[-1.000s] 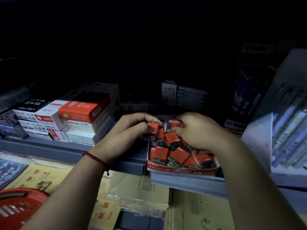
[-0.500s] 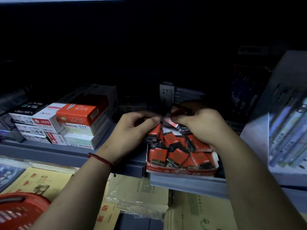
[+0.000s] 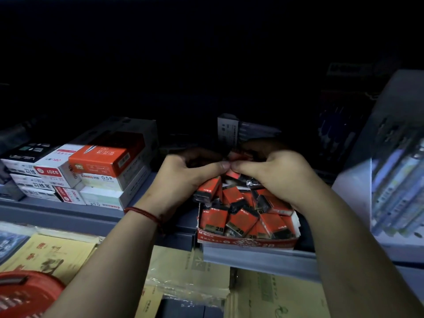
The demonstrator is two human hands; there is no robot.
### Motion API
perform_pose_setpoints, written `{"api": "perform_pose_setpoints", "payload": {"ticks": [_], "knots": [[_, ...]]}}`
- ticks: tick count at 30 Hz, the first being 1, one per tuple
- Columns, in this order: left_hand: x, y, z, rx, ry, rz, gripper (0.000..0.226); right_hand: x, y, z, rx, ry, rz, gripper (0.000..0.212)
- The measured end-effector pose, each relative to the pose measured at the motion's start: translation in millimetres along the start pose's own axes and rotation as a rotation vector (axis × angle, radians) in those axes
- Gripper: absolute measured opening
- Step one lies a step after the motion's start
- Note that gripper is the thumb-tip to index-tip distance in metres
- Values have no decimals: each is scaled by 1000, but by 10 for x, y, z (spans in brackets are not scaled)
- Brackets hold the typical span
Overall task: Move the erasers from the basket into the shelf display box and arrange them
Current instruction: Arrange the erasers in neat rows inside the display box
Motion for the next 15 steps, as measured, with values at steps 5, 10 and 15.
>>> {"api": "perform_pose_setpoints", "payload": {"ticks": [5, 10, 15], "knots": [[-46, -46, 16, 83, -20, -34, 16, -95, -5, 47, 102, -190, 76, 11], [-70, -40, 15, 88, -39, -72, 19, -109, -44, 58, 184, -244, 234, 22], [-66, -37, -3, 46, -28, -12, 21, -117, -35, 95, 253, -277, 136, 18]]}}
Point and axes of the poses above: each hand's wrist, its own z-axis towards the middle knuckle, its own y-axis out of the palm, x = y × z, the point moved 7 cm from there along z, towards the middle knuckle, and after that the axes turned 4 degrees about x, right-handed, at the moved point
